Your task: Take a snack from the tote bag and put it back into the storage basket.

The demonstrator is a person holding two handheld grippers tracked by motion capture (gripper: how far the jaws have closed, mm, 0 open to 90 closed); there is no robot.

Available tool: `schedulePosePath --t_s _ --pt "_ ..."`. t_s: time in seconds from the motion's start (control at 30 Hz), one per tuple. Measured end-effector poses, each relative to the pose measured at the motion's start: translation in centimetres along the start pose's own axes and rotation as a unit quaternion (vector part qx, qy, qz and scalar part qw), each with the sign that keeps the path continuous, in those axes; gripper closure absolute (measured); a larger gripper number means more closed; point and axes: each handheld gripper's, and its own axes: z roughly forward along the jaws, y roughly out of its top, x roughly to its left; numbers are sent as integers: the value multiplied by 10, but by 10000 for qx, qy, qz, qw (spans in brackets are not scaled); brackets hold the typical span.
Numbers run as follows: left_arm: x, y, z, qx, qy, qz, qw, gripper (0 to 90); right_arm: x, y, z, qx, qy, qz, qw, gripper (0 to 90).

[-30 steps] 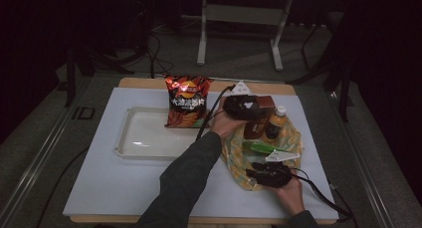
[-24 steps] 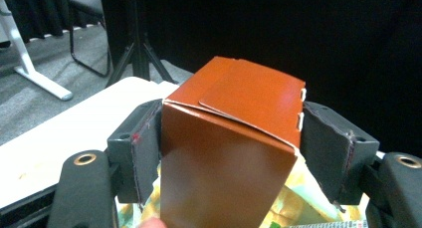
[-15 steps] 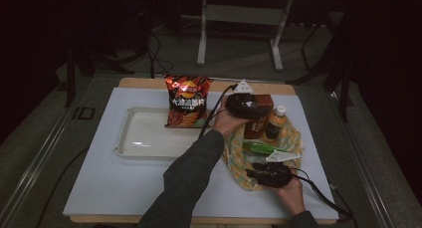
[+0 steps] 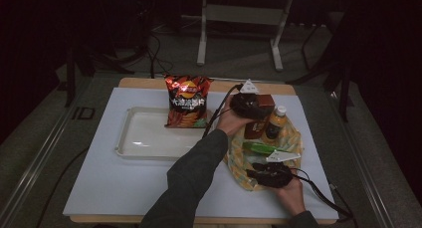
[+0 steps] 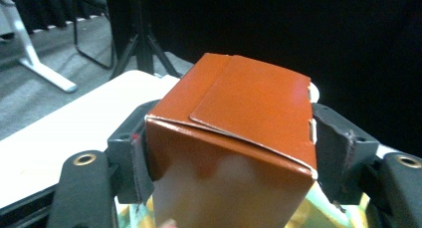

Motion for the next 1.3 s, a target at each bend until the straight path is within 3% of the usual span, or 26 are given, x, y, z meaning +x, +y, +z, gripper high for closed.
schedulePosePath --t_s 0.1,0.23,0.77,1.03,1.3 --pt "2 -3 -5 -10 11 -12 10000 386 0 0 -1 -19 -24 1 10000 572" --pt "4 -6 -11 -45 -16 -89 9999 411 0 0 -2 -43 -52 0 10000 572" --pt "-1 -12 -25 -92 141 -117 9998 419 -5 2 -12 -260 -197 27 9995 580" --pt "-10 -6 -35 -172 229 -1 9996 421 -5 1 -11 -243 -199 28 9995 579" --pt "-17 -1 -47 -276 248 -61 9993 423 -5 1 -10 -227 -201 17 9995 579"
